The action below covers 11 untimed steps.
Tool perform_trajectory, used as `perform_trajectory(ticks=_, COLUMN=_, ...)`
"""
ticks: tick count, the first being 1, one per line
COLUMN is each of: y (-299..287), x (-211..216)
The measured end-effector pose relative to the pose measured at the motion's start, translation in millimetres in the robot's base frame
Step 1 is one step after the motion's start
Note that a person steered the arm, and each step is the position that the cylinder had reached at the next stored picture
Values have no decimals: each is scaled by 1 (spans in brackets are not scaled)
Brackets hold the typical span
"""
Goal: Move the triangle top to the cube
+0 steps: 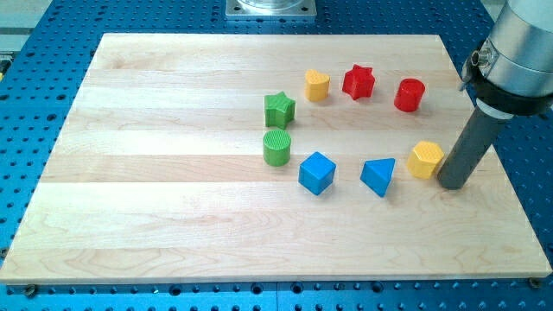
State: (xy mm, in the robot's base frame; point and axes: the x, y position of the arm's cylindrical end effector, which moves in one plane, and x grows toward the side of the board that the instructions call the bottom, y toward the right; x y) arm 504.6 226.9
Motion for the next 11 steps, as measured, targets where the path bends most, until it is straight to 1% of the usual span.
perform_trajectory(ticks=6, y=1, x=5)
perform_trajectory(ticks=7, y=-50, x=40)
perform_trajectory(ticks=8, y=-90, x=47)
perform_trajectory(ticks=10, y=-91, x=-3)
perform_trajectory(ticks=11, y=-127, x=-46)
